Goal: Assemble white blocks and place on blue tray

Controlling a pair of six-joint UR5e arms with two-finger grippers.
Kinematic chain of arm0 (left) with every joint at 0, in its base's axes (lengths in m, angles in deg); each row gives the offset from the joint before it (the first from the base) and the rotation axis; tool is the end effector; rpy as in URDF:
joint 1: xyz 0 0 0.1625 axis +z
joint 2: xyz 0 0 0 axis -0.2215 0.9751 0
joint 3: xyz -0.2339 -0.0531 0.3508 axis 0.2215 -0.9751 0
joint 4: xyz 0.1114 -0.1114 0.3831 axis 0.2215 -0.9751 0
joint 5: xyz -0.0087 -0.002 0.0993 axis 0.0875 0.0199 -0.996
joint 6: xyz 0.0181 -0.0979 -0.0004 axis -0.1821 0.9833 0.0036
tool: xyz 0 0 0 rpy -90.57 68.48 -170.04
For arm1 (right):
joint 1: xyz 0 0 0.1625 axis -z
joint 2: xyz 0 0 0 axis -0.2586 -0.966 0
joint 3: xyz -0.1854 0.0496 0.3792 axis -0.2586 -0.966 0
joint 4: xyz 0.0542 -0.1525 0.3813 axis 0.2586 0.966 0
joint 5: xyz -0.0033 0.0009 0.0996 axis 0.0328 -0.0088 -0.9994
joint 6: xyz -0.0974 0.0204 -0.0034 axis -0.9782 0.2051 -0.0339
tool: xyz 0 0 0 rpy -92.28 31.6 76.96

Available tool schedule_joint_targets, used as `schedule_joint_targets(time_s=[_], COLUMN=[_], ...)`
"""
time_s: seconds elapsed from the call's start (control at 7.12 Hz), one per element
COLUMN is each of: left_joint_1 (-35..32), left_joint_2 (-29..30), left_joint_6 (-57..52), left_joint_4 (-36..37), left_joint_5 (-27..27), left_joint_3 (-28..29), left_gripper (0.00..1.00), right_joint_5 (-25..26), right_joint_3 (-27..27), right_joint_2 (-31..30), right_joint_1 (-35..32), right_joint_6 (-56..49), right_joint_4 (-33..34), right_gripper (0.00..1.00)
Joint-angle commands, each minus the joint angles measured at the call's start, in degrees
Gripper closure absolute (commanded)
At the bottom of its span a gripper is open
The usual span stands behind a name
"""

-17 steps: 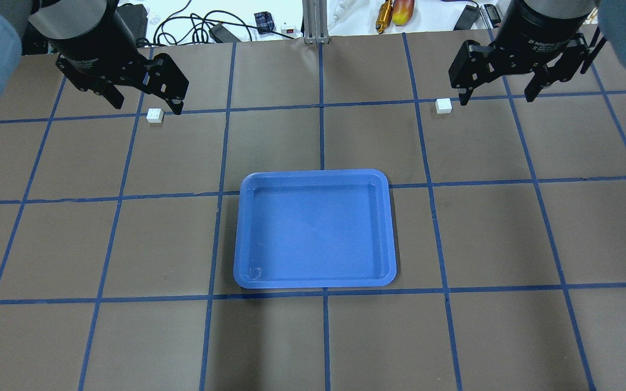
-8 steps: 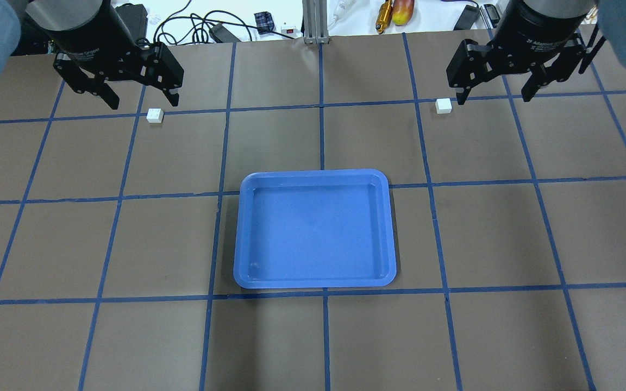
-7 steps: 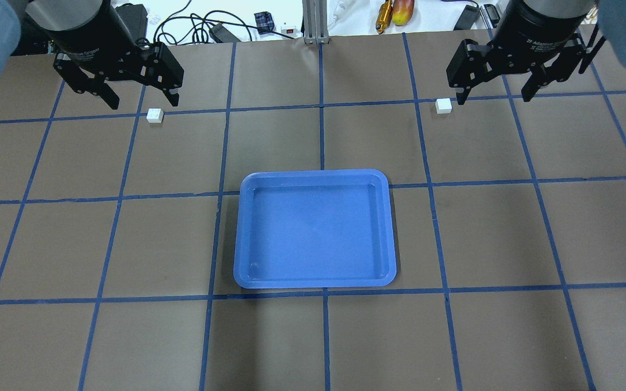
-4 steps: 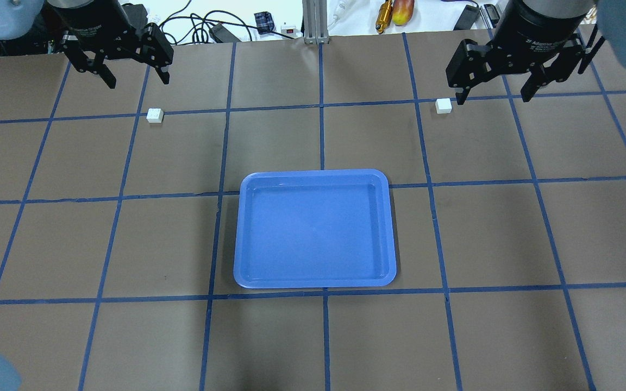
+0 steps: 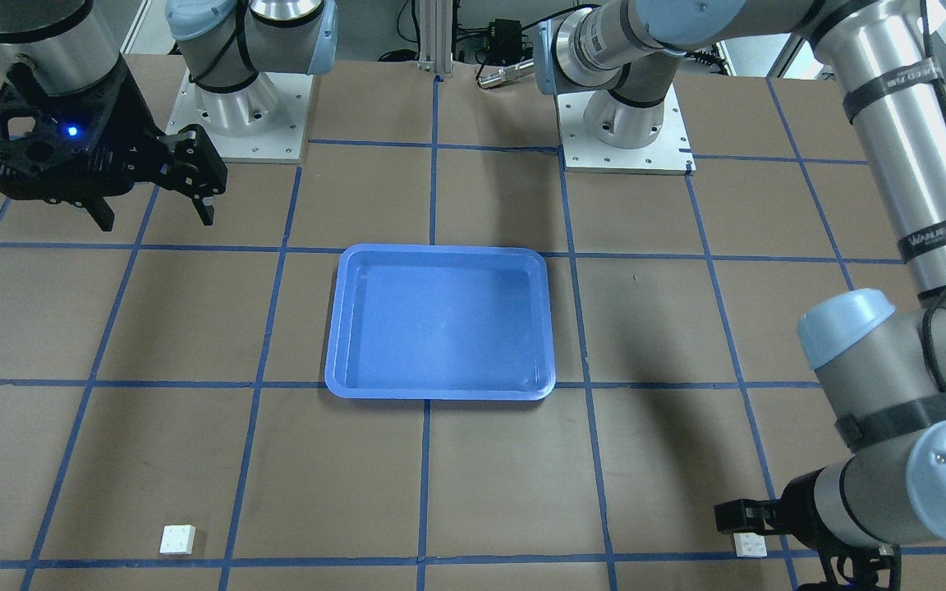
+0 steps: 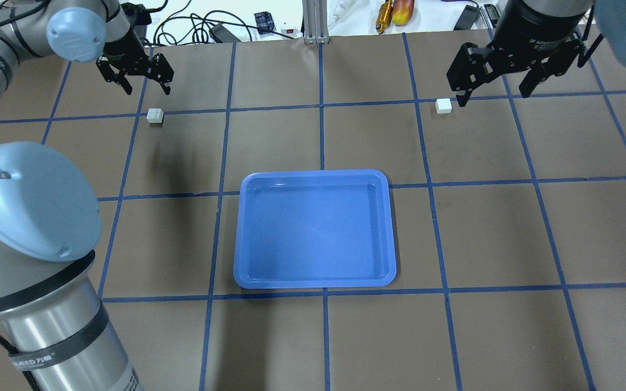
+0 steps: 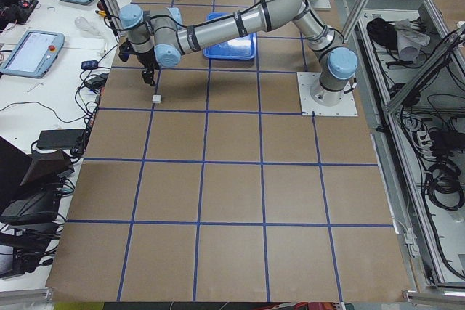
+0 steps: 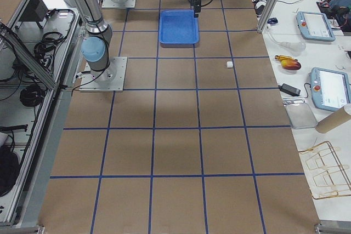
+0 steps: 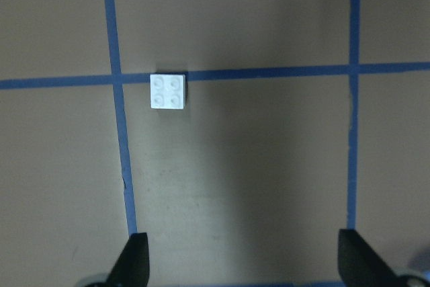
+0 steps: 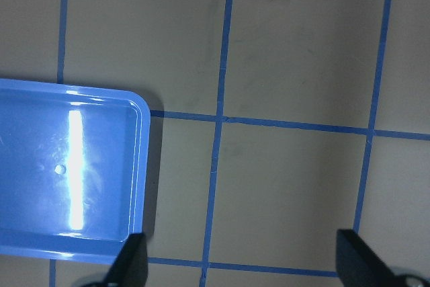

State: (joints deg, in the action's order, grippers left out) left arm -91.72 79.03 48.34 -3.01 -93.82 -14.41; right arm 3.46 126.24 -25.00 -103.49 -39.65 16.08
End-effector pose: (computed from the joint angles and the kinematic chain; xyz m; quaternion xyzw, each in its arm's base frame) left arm 0.0203 -0.7842 0.2561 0.0343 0.9993 0.0140 0.0102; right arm 0.1194 -0.5134 0.5085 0.0578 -0.9980 0.0250 0.0049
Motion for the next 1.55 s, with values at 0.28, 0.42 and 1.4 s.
schedule_joint_targets(time_s=[0.28, 0.42, 1.4], left_joint_1=[1.8, 1.8, 1.3], left_joint_2=[6.9, 7.0, 3.7], left_joint_6=[-3.6, -3.6, -2.9], left_joint_4=[1.8, 1.8, -0.2], left_joint_5=[-1.1, -1.1, -0.5], left_joint_3=[2.6, 2.5, -1.4], left_gripper=[0.00, 0.14, 0.79], right_joint_5=[0.0, 0.6, -3.4], right_joint_3=[0.2, -0.7, 0.2], right_joint_2=[3.3, 6.7, 29.4], right_joint_1=[0.8, 0.9, 3.0], right_joint_6=[-16.5, -18.0, -43.6], right_joint_4=[-0.2, 0.0, 36.8], right_gripper=[0.00, 0.00, 0.00])
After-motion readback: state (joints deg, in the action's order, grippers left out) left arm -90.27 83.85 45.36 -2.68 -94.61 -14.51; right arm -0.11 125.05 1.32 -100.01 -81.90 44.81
